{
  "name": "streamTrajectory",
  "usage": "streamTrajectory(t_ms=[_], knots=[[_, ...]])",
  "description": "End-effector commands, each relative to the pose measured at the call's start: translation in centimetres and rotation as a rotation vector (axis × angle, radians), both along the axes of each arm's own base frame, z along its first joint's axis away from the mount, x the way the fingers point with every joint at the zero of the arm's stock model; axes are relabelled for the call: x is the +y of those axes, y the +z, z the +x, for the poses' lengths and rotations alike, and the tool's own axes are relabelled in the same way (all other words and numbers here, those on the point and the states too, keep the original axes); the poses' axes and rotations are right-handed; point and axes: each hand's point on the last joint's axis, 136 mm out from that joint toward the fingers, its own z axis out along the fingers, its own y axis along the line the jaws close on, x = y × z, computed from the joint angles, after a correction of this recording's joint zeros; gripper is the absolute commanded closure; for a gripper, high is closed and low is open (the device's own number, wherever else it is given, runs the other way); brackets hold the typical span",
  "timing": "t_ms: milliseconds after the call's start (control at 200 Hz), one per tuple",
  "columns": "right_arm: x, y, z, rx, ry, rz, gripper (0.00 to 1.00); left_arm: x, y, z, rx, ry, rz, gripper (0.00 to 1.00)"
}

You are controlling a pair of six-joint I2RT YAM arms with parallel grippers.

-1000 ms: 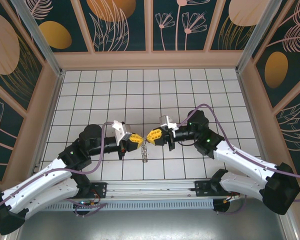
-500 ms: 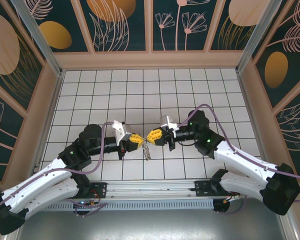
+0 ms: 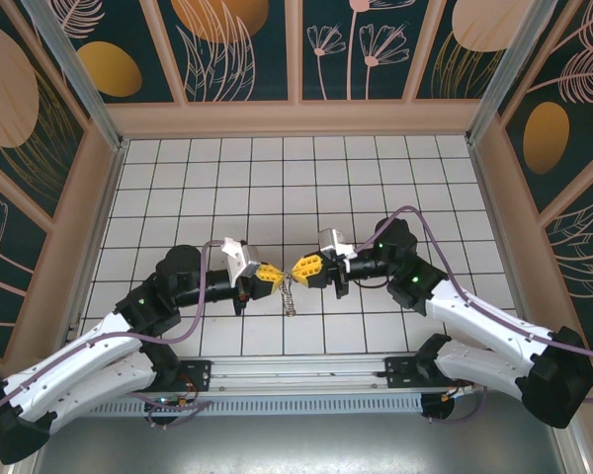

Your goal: Put the keys on the keyring

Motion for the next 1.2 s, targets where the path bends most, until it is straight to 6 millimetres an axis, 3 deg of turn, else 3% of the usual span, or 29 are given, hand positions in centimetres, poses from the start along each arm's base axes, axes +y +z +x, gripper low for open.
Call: streamTrajectory(t_ms=[0,1196], knots=[[0.34,2.18,0.18,-0.048,0.001,0.052,1.00,-0.03,1.71,-0.16,-0.050,-0.015,-0.031,1.00],[1.21,1.65,0.68,-0.074,-0.020,0.029,1.00,-0.11,1.72,-0.36,-0.047,-0.027,-0.030,1.00]])
